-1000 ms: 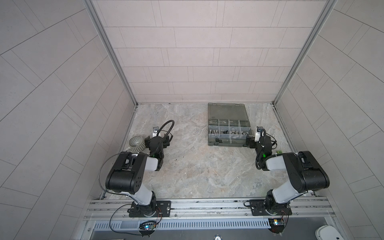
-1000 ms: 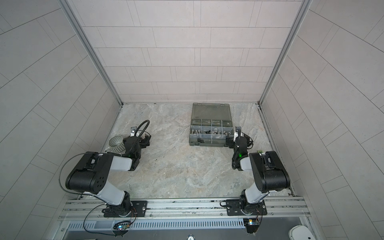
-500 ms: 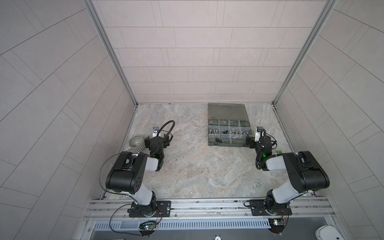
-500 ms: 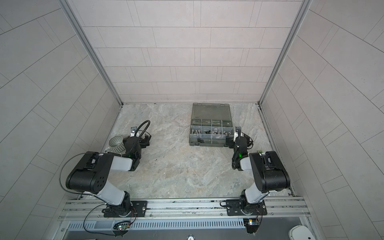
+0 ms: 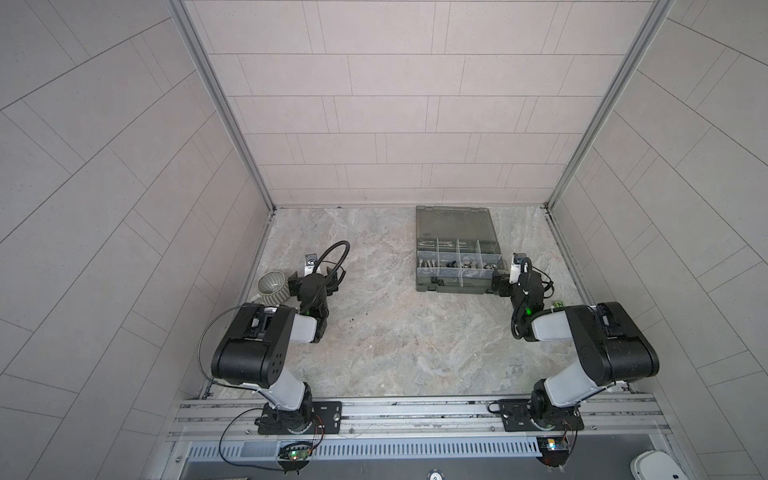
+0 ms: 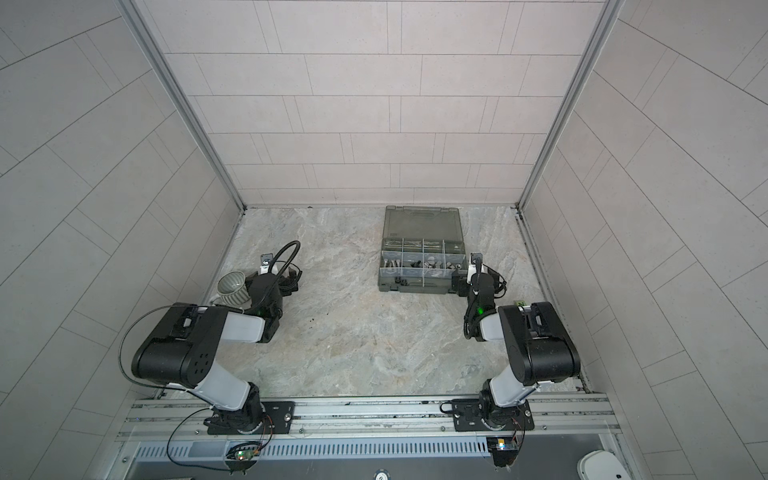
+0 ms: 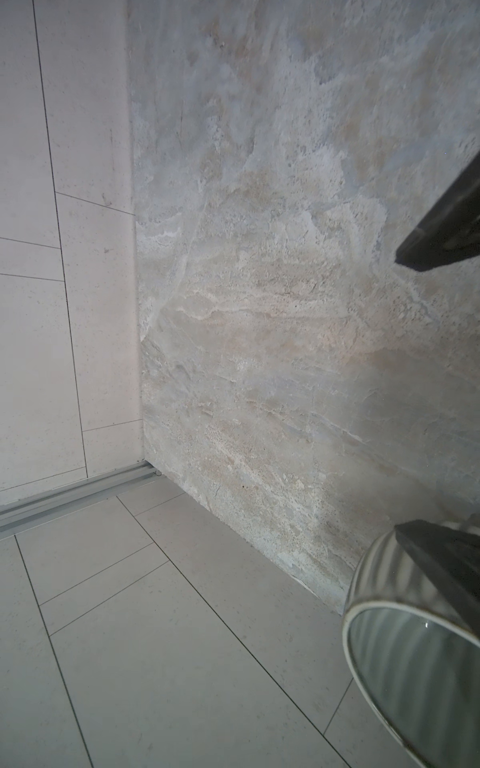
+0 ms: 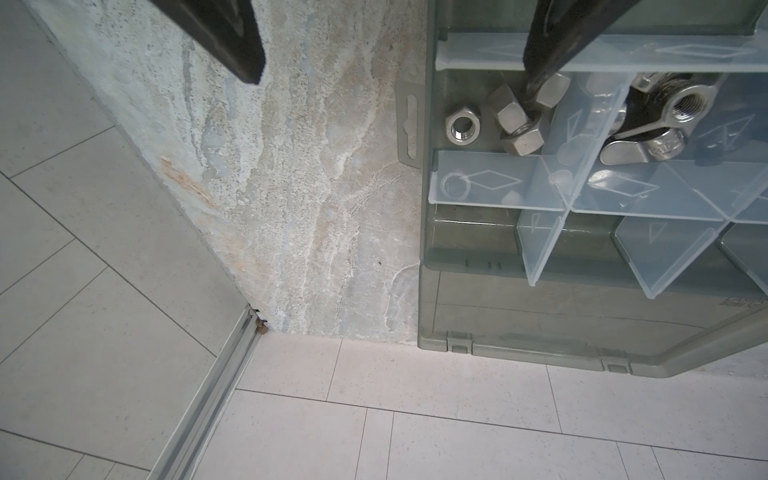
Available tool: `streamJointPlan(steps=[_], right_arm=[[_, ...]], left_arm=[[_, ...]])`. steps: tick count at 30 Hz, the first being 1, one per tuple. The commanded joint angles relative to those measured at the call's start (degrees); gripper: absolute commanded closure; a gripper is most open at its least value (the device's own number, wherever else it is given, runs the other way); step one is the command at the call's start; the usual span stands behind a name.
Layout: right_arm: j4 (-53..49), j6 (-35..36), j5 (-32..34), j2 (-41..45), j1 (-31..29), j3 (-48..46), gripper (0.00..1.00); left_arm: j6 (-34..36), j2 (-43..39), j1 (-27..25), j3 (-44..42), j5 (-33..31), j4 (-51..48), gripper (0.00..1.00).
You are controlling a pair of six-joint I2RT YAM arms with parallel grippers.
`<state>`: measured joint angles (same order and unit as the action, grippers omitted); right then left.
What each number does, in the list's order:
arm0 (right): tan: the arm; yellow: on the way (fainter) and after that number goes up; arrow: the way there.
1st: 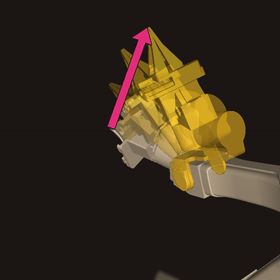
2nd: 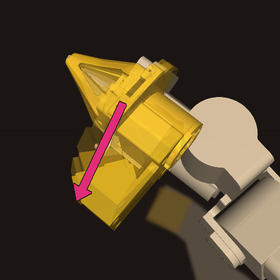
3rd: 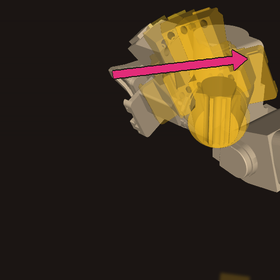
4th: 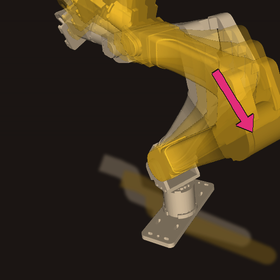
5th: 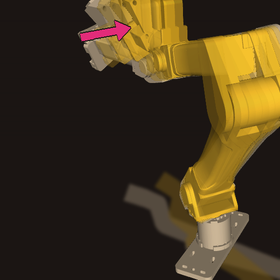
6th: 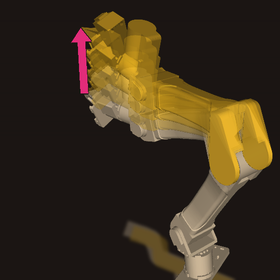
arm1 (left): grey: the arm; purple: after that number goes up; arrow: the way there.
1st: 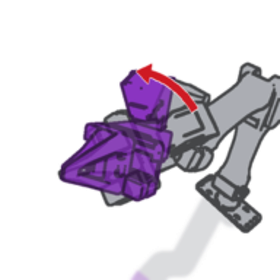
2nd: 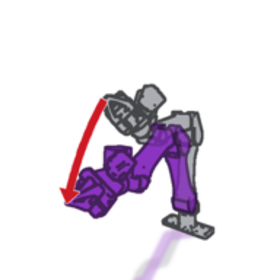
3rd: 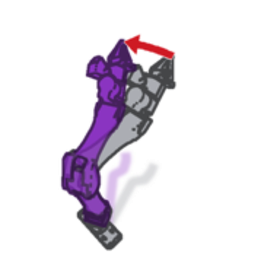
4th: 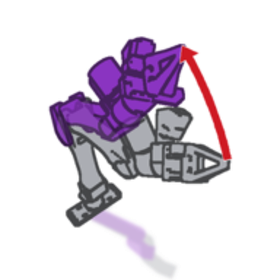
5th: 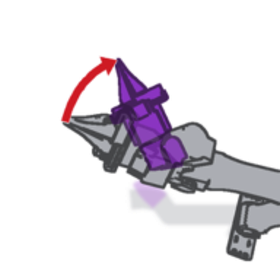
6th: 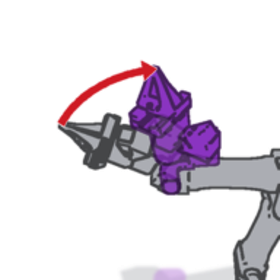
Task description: Sort the screws and nuts into containers
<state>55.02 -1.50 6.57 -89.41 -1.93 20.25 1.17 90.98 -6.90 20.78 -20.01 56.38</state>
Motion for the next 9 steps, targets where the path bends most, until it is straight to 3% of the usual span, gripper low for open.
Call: streamJointPlan(steps=[1, 9], right_arm=[[-0.6, 0.8, -0.3, -0.9, -0.2, 1.1, 0.01], [-0.4, 0.8, -0.3, -0.8, -0.1, 0.9, 0.01]], left_arm=[[0.6, 0.3, -0.3, -0.7, -1.0, 2.5, 0.0], [0.6, 0.4, -0.3, -0.6, -1.0, 2.5, 0.0]])
